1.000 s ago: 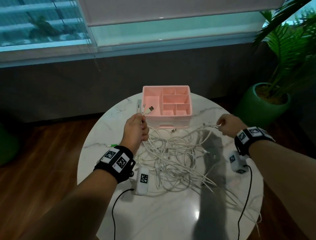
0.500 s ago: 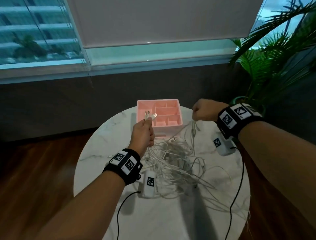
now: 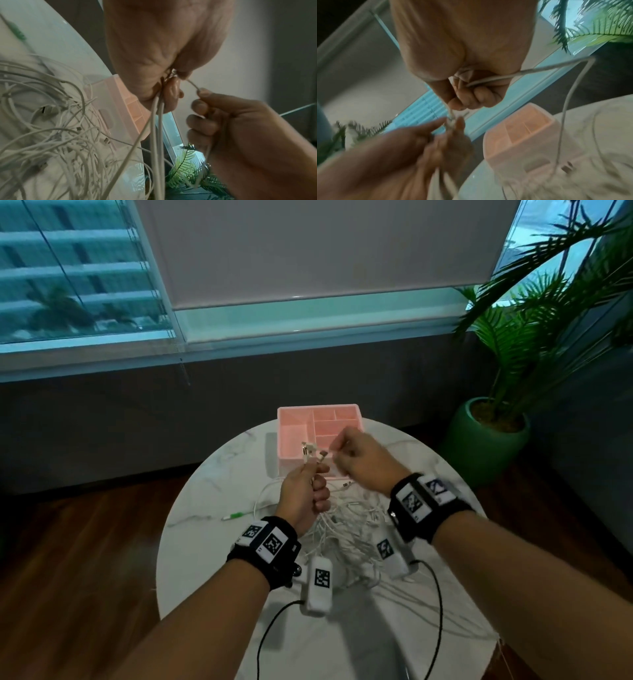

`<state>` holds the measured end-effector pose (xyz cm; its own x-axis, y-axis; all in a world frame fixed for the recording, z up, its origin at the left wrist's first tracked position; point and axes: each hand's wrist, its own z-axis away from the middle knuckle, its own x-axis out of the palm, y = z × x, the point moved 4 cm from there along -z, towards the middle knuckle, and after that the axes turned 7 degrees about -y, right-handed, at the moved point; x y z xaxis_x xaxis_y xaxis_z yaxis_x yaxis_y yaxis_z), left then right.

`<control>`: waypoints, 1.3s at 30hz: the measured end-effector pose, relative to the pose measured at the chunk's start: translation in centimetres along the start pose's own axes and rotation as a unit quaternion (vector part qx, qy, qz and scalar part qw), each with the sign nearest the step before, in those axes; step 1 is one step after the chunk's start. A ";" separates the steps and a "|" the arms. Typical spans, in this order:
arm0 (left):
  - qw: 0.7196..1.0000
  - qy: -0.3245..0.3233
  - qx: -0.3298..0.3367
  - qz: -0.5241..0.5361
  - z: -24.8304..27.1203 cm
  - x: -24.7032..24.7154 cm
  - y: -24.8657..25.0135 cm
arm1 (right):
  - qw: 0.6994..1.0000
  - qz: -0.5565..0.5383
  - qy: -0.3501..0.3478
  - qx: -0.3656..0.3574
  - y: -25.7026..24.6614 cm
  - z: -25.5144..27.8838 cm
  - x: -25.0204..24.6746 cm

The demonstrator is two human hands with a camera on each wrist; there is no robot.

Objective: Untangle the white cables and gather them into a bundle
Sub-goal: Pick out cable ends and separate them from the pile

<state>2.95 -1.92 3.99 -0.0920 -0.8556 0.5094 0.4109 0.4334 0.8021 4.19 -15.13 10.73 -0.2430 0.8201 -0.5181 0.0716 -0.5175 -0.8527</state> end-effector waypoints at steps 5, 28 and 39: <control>0.998 0.059 0.023 -0.007 -0.6 -1.5 -0.1 | 0.999 -0.041 -0.024 -0.026 2.5 1.8 5.4; 0.978 0.130 0.102 -0.129 0.2 -7.8 1.4 | 0.975 -0.139 0.099 0.144 6.7 -1.1 -4.1; 0.996 0.061 0.032 -0.062 -0.1 -5.4 0.9 | 0.980 -0.104 -0.150 -0.075 -0.8 2.3 7.0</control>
<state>3.95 3.06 1.92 -0.0258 -0.9300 0.3666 0.3443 0.3360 0.8767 0.21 -9.59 7.94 -0.5386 0.7839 -0.3089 0.1269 -0.2869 -0.9495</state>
